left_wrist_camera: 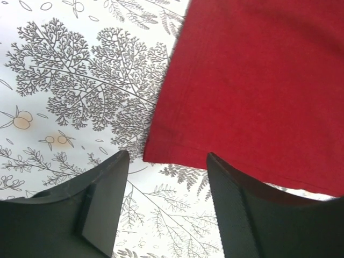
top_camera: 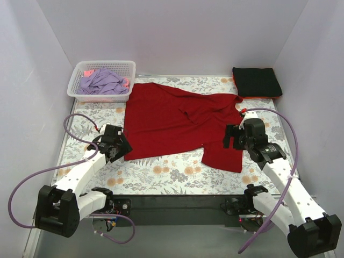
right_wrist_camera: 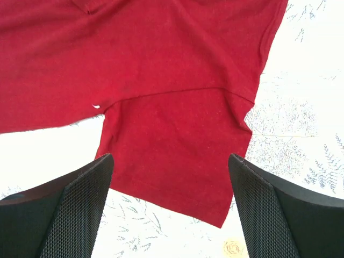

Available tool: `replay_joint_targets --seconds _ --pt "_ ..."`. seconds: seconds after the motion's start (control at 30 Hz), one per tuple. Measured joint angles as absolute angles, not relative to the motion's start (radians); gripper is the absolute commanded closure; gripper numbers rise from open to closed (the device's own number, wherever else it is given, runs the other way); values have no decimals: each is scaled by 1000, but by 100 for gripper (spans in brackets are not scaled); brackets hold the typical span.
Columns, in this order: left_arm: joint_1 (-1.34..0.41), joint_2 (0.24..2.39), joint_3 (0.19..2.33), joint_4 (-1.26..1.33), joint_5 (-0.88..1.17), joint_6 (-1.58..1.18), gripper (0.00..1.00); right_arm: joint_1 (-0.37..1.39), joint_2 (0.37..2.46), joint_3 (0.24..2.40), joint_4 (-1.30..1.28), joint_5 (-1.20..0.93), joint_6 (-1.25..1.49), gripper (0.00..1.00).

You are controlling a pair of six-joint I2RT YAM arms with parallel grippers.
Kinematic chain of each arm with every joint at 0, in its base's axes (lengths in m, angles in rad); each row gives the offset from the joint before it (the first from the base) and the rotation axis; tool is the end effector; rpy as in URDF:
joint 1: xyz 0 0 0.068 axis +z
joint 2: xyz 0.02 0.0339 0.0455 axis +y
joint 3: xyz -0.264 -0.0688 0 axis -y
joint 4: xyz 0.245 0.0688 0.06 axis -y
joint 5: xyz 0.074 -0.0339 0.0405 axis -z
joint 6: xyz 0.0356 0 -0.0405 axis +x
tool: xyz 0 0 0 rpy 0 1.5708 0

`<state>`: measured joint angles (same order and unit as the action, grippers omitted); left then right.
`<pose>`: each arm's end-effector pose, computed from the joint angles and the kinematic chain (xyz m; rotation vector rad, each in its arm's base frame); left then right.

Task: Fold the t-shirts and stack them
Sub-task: Flatten the tshirt out

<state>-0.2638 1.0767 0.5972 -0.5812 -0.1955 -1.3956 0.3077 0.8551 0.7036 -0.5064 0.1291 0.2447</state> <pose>0.1882 -0.0437 0.1911 -1.4707 2.1896 -0.3326 0.1772 0.0515 0.2682 0.0005 2.2270 0.1596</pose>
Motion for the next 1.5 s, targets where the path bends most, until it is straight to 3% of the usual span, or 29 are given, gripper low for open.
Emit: replay_joint_targets --seconds 0.13,0.2,0.33,0.57,0.8,1.0,1.07,1.23,1.37,1.43,1.5 --pt "-264 1128 599 -584 -208 -1395 61 307 812 680 -508 131 253 7" --pt "-264 1163 600 -584 -210 -1392 66 307 809 668 -509 131 255 7" --pt "-264 1223 607 -584 -209 -1385 67 307 809 645 -517 130 256 8" --pt "-264 1280 632 -567 -202 -1364 59 307 809 638 -522 129 255 9" --pt "-264 1301 633 -554 -187 -1355 62 307 809 615 -521 128 255 9" --pt "-268 1328 647 -546 -180 -1347 70 307 815 609 -515 121 256 9" --pt "-270 1341 656 -546 -181 -1347 86 307 821 609 -511 119 256 9" --pt "-272 1354 663 -540 -173 -1343 100 307 829 609 -501 117 256 9" --pt "-273 1354 663 -541 -171 -1340 100 307 829 609 -499 131 259 9" --pt "-273 1351 663 -543 -174 -1341 100 307 828 609 -499 152 265 2" --pt "-274 1346 663 -551 -176 -1342 100 307 829 609 -500 174 274 2"
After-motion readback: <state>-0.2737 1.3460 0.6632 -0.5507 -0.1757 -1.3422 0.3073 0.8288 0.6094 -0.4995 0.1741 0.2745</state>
